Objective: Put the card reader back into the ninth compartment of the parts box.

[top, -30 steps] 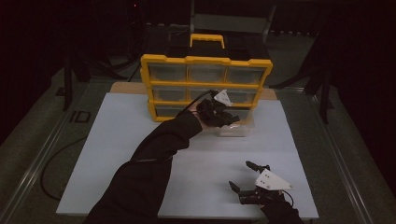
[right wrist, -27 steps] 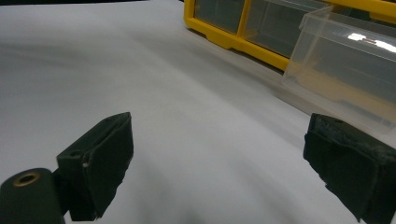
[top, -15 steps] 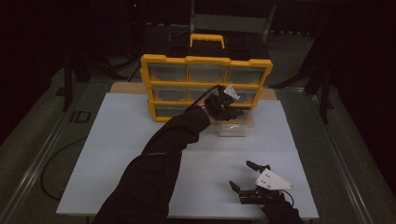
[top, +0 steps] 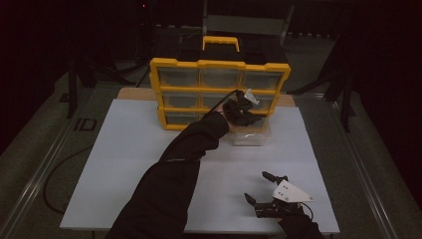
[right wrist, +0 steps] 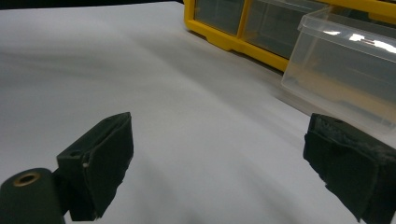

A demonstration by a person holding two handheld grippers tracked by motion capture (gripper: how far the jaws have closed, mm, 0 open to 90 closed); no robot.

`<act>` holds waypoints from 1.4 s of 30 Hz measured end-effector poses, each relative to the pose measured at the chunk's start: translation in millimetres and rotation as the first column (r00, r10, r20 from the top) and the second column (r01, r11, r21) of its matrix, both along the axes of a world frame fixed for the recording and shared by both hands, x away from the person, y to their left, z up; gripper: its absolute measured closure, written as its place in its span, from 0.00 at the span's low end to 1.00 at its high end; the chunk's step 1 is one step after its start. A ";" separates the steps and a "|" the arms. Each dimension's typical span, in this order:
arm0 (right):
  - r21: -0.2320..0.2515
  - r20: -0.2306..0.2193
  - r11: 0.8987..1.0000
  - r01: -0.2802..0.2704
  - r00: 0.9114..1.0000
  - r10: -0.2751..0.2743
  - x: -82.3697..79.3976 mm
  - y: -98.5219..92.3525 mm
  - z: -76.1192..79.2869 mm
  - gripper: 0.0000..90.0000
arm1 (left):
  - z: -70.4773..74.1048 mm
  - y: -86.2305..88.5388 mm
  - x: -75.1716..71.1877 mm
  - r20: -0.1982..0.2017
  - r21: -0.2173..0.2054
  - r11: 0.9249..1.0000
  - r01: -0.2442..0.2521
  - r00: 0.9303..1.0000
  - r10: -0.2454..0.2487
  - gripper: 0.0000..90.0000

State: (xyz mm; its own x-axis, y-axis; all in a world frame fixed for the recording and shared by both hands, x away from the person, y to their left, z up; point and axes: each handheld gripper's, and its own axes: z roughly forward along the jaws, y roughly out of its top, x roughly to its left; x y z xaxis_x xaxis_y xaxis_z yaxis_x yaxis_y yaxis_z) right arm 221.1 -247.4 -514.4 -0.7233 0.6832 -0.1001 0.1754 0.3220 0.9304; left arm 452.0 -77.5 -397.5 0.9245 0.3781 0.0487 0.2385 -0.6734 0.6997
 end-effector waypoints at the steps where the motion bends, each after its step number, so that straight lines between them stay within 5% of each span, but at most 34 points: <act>1: 0.001 -0.001 1.000 0.000 1.000 0.000 -0.1 0.0 0.1 0.10 | -1.0 -1.1 0.1 0.003 0.003 1.000 -0.010 1.000 0.010 0.83; 5: 0.001 -0.004 1.000 0.000 1.000 0.000 0.1 0.4 -0.4 0.10 | -5.7 -3.2 1.8 0.010 -0.014 0.999 -0.046 0.999 0.046 0.81; 8: -0.002 -0.003 1.000 -0.002 1.000 0.002 -0.2 0.6 -0.3 0.10 | -8.8 -3.0 2.0 0.005 -0.008 0.998 -0.063 0.998 0.063 0.67; 30: -0.011 0.000 1.000 -0.002 1.000 0.002 0.1 1.6 -0.7 0.10 | 1.0 20.5 -14.5 -0.024 -0.075 0.996 -0.057 0.998 0.055 0.40; 42: -0.015 -0.005 1.000 0.001 1.000 -0.001 0.5 1.7 -1.5 0.10 | -0.3 37.6 -17.5 -0.058 -0.114 0.991 -0.068 0.996 0.062 0.13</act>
